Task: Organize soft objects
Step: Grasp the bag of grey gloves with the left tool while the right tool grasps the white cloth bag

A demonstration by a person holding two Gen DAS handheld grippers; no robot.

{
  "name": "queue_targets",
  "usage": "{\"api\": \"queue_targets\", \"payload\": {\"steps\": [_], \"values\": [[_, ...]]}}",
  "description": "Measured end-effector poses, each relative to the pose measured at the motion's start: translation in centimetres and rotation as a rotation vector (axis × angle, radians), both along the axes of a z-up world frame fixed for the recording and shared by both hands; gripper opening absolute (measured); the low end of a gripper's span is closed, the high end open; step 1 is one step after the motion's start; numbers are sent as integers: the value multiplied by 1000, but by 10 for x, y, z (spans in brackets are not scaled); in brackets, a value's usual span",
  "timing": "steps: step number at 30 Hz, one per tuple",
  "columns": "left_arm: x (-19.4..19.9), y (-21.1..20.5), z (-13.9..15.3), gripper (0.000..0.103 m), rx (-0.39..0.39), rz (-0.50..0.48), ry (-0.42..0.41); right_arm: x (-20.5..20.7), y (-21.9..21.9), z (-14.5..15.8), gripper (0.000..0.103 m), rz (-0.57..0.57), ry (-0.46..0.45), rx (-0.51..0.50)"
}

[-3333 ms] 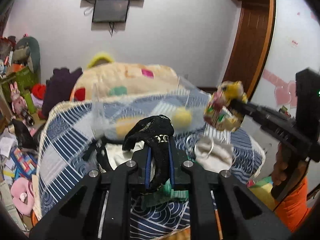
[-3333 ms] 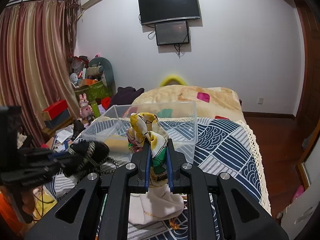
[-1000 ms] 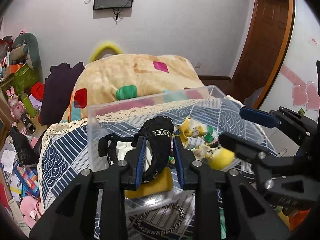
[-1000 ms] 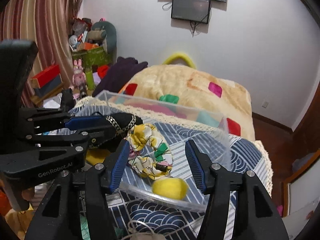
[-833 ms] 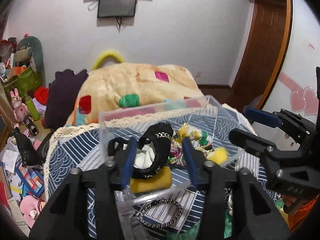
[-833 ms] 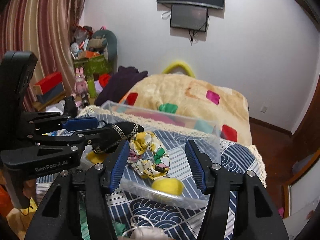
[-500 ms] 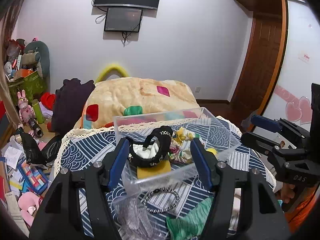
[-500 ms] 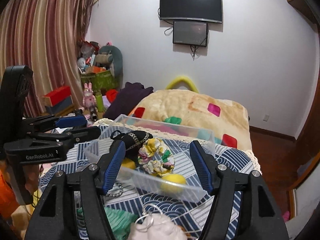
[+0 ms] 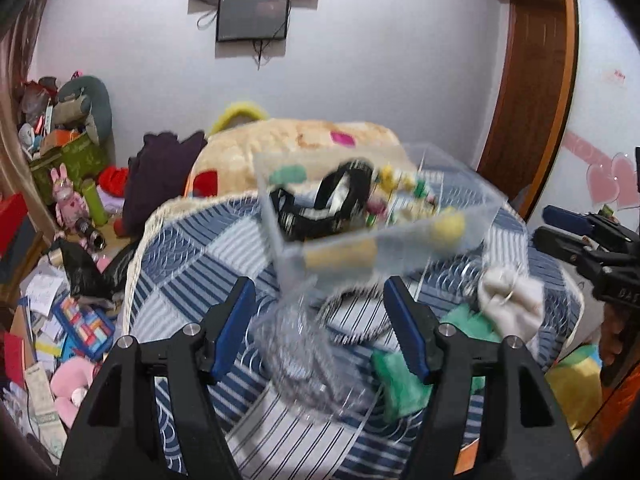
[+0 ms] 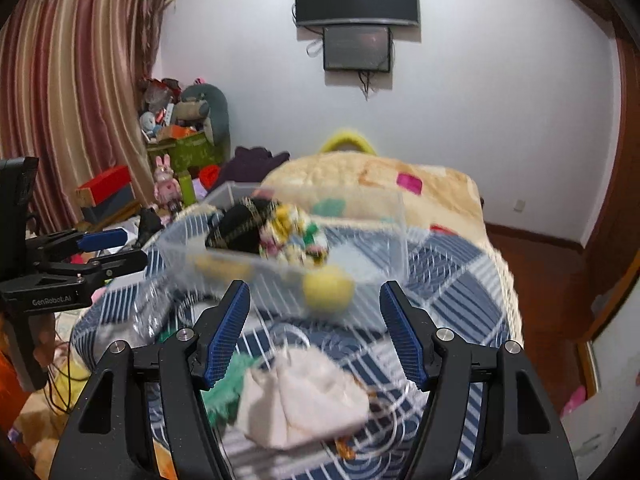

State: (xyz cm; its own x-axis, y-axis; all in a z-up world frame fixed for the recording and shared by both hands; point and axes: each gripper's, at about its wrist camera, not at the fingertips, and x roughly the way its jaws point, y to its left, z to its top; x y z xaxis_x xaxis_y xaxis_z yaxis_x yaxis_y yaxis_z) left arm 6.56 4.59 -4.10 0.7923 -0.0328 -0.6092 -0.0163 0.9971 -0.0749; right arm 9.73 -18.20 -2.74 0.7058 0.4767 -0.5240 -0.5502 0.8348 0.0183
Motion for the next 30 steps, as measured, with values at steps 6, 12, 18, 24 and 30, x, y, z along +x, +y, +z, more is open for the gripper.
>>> {"api": "queue_targets", "payload": {"steps": [6, 12, 18, 24, 30], "values": [[0, 12, -30, 66, -61, 35, 64, -4, -9, -28, 64, -11, 80, 20], [3, 22, -54, 66, -127, 60, 108, -6, -7, -55, 64, -10, 133, 1], [8, 21, -66, 57, -140, 47, 125, -10, 1, -58, 64, -6, 107, -53], [5, 21, -67, 41, -148, 36, 111, -7, 1, -68, 63, -9, 108, -76], [3, 22, -64, 32, -159, 35, 107, -10, 0, -65, 33, -27, 76, -76]]}}
